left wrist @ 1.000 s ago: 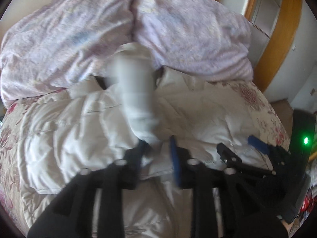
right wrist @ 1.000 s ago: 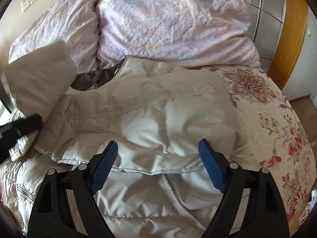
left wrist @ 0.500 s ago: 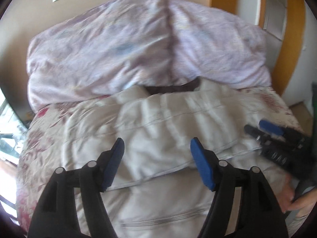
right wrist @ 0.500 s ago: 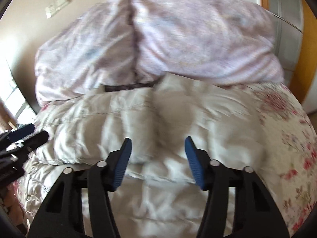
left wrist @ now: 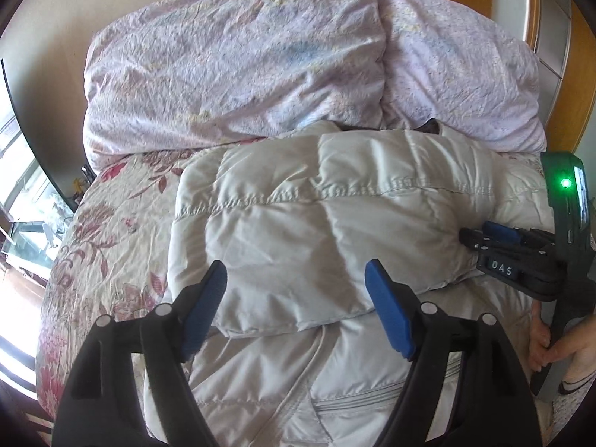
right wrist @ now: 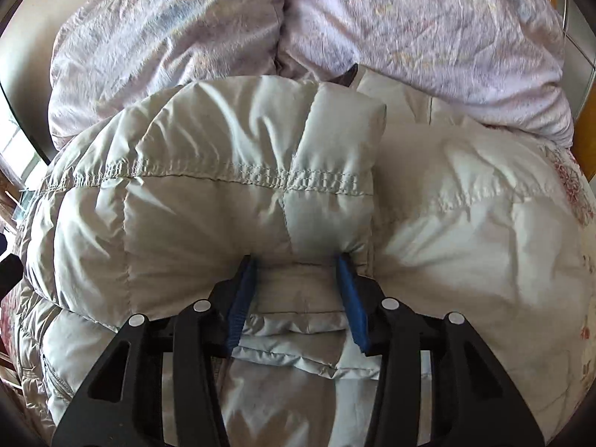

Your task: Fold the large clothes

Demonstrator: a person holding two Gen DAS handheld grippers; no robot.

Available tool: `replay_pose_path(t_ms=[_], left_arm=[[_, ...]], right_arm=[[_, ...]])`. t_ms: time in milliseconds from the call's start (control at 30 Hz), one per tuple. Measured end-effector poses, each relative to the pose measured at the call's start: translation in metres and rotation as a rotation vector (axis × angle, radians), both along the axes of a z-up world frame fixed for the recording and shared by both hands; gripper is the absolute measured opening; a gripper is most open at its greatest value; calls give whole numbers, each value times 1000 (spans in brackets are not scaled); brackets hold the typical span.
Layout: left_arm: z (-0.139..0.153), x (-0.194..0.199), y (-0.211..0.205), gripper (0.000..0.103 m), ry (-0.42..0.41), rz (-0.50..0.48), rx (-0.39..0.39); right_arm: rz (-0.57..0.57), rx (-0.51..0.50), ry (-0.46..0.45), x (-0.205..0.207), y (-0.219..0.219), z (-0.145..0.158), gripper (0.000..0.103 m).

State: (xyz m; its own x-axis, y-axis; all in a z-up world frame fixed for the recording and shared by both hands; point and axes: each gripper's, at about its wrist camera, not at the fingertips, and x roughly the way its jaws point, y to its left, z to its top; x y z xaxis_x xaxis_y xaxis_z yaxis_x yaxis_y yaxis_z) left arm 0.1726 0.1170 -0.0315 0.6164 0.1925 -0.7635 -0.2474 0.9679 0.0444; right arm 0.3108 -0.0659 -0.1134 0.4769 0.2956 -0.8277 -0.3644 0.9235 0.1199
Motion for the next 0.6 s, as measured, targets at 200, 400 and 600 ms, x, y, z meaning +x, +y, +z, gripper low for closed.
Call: replay_pose_path(t_ms=[200, 400, 600], left_arm=[[-9, -5, 6, 80, 22, 20, -3], [-10, -25, 10, 84, 23, 46, 60], [-14, -50, 15, 89, 35, 68, 142]], right_arm=[[-5, 15, 24, 0, -5, -6, 47], [34, 86, 42, -10, -25, 9, 53], [-2, 86, 15, -32, -72, 39, 74]])
